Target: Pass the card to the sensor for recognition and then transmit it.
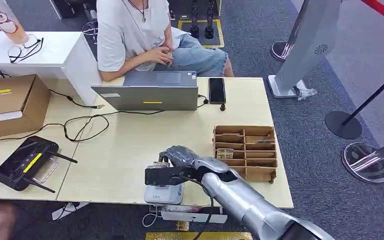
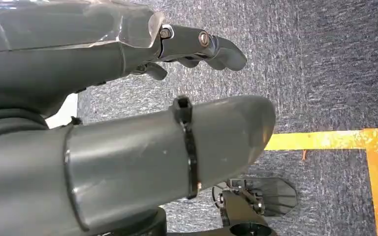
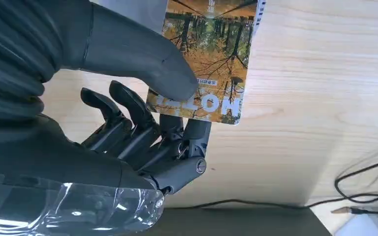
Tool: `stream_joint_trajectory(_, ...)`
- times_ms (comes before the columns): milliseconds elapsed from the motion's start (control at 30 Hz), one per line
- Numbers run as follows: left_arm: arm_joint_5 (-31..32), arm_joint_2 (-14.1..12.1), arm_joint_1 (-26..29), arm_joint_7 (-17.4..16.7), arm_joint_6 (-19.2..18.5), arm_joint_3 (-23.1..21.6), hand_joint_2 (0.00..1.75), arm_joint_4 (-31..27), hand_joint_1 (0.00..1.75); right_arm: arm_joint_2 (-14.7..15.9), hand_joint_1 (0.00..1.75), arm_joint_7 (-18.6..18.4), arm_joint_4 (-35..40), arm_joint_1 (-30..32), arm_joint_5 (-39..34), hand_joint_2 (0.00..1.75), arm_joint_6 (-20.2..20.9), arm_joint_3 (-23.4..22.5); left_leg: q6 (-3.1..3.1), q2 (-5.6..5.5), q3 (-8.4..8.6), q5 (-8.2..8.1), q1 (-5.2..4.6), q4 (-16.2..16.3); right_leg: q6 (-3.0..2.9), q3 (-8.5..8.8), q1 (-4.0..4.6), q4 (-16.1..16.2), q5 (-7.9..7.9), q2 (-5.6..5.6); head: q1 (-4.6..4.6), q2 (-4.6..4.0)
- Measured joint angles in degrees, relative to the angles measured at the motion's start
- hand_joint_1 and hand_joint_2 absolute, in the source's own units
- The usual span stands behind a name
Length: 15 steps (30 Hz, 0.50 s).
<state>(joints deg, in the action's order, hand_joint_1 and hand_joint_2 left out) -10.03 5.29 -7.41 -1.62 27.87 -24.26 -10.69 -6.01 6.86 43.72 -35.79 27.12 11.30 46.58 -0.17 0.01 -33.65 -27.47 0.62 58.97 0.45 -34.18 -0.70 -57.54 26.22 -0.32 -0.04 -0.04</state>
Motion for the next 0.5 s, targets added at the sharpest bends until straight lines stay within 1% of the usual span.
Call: stream_joint_trajectory(500,0.1,0.0,0.0,0.0,0.0,0.0,0.0,0.0,0.0,1.7,1.75,0.0,4.5,1.0,-0.8,1.75,-0.2,-0.8,0.0,0.0,-0.01,0.0,0.0,0.0,0.0,0.0,0.0,0.0,0.0,0.0,0.0,0.0)
